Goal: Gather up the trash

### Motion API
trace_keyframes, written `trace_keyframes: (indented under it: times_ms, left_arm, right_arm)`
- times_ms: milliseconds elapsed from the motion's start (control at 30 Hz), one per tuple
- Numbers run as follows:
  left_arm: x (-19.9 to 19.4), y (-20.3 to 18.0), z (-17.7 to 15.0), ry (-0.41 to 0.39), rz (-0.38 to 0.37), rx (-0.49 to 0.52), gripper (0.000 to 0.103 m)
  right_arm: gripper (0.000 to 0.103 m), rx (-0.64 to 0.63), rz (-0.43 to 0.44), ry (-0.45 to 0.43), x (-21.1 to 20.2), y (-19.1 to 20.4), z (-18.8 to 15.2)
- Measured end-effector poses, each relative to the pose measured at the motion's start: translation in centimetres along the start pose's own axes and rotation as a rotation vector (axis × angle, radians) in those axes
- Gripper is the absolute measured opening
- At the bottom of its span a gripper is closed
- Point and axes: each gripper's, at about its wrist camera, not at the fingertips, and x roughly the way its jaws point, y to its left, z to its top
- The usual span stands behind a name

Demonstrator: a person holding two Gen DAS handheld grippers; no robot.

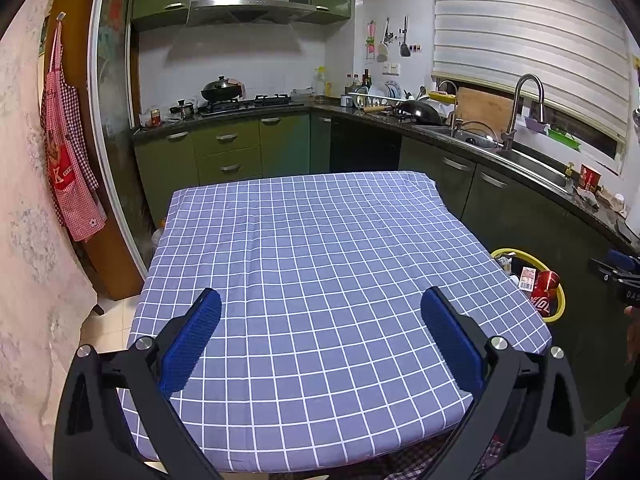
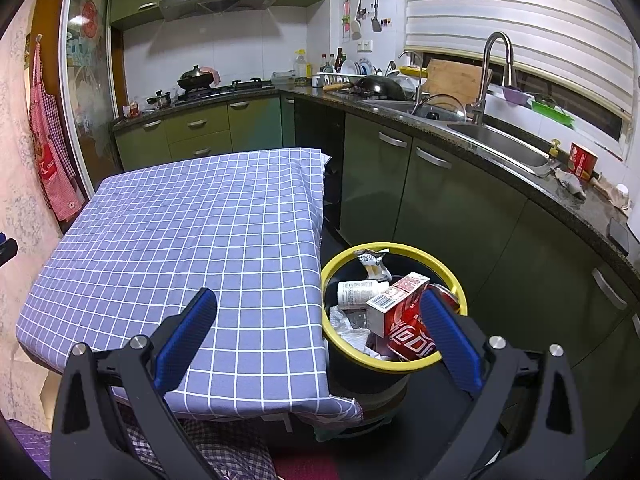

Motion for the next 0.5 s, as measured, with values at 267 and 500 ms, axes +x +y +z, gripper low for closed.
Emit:
trace_keyframes:
  times_ms: [267, 500]
  left_arm:
    - [0.04, -0.08, -0.04, -0.003, 0.003, 0.002, 0.098]
    - [0.21, -0.29, -0.05, 0.001, 0.009, 0.012, 0.098]
  right_arm:
    - [0.097, -0.001, 0.000, 0.004, 0.22, -0.01, -0.11]
    - [0.097, 0.000, -0.002, 0.006, 0.24, 0.01, -0.12]
